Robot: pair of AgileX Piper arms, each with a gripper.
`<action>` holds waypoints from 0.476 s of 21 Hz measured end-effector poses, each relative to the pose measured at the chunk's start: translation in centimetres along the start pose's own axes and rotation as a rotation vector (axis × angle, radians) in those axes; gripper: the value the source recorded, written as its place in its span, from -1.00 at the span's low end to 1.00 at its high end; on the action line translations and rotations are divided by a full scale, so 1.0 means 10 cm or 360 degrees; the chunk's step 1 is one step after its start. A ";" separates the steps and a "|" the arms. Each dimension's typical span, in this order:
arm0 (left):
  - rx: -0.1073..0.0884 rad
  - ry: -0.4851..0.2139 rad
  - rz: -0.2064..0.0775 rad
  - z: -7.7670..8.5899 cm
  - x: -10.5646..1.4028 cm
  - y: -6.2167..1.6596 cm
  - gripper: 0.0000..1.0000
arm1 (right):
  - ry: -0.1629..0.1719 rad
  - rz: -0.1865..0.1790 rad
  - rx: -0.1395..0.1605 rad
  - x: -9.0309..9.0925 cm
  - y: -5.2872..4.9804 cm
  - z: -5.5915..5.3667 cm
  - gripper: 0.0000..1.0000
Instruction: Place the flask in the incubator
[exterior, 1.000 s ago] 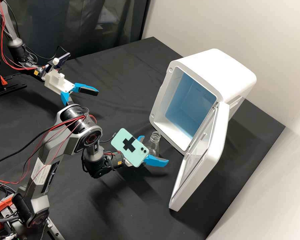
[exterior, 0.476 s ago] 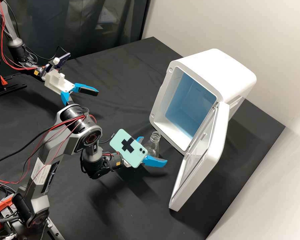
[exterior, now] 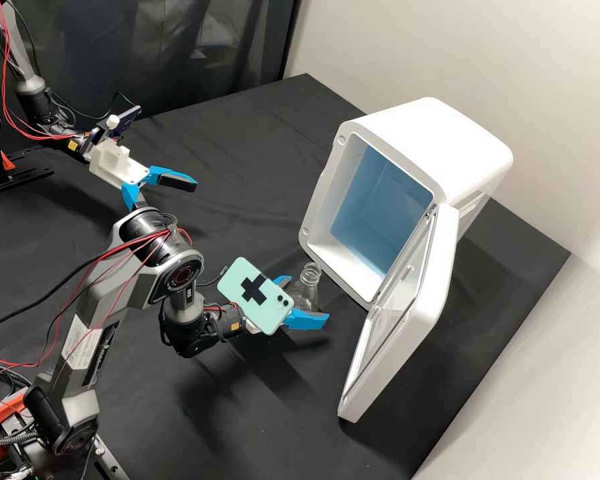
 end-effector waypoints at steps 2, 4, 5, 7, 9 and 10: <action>-0.0001 0.0006 0.0002 -0.01 0.00 0.003 1.00 | 0.0000 0.0000 0.0000 0.00 0.00 0.00 -1.00; -0.0002 0.0013 0.0005 -0.02 0.00 0.006 1.00 | 0.0000 0.0000 0.0000 0.00 0.00 0.00 -1.00; -0.0002 0.0013 0.0005 -0.02 0.00 0.006 1.00 | 0.0000 0.0000 0.0000 0.00 0.00 0.00 -1.00; -0.0002 0.0013 0.0005 -0.02 0.00 0.006 1.00 | 0.0000 0.0000 0.0000 0.00 0.00 0.00 -1.00; -0.0002 0.0013 0.0005 -0.02 0.00 0.006 1.00 | 0.0000 0.0000 0.0000 0.00 0.00 0.00 -1.00; -0.0002 0.0013 0.0005 -0.02 0.00 0.006 1.00 | 0.0000 0.0000 0.0000 0.00 0.00 0.00 -1.00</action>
